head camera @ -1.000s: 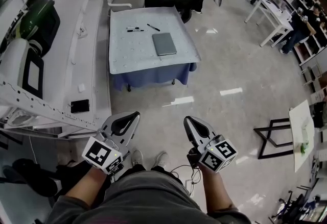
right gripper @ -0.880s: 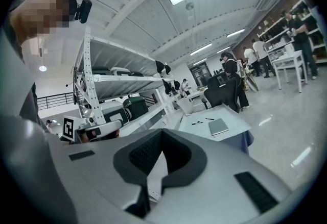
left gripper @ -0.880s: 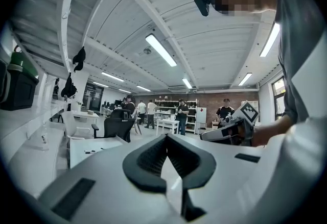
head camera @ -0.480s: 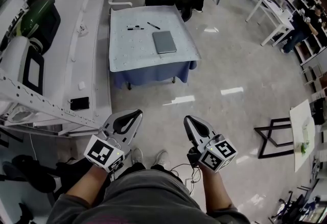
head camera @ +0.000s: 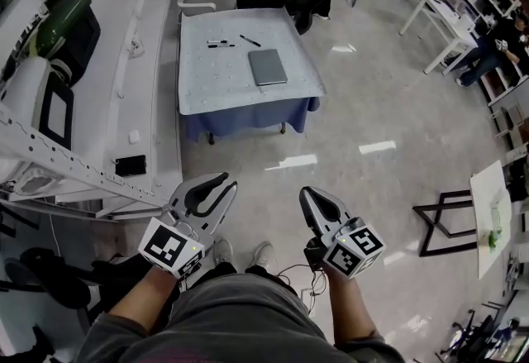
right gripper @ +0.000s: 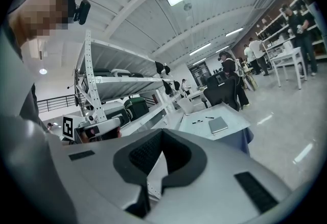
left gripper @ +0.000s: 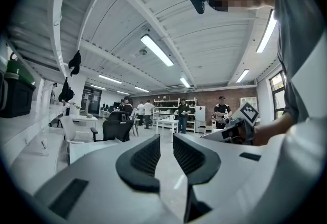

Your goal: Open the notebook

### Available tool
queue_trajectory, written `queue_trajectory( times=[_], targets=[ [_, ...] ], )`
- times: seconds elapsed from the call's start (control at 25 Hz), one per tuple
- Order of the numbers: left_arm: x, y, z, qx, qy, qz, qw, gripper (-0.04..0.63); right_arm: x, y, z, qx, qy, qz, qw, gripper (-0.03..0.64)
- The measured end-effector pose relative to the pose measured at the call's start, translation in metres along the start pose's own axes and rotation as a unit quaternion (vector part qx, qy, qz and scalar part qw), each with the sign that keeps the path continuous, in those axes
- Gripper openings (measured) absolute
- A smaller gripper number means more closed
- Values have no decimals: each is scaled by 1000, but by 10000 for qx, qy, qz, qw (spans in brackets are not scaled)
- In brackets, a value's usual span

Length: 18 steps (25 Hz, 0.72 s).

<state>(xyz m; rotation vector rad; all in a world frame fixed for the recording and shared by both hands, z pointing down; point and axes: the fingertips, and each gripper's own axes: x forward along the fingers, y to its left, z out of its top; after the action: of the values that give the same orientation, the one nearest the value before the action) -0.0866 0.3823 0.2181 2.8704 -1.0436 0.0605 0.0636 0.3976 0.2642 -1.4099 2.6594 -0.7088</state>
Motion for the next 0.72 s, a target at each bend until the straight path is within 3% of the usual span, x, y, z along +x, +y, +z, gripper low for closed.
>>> queue_trajectory(
  times=[0.48,0.72],
  targets=[
    [3,0,-2,34,33,218,9998,152,-2,-5,-1,2,29,32,10000,3],
    [15,-7,-6,38,82,353,9993,156,-5,-18,-2,17,70,146,9999,3]
  ],
)
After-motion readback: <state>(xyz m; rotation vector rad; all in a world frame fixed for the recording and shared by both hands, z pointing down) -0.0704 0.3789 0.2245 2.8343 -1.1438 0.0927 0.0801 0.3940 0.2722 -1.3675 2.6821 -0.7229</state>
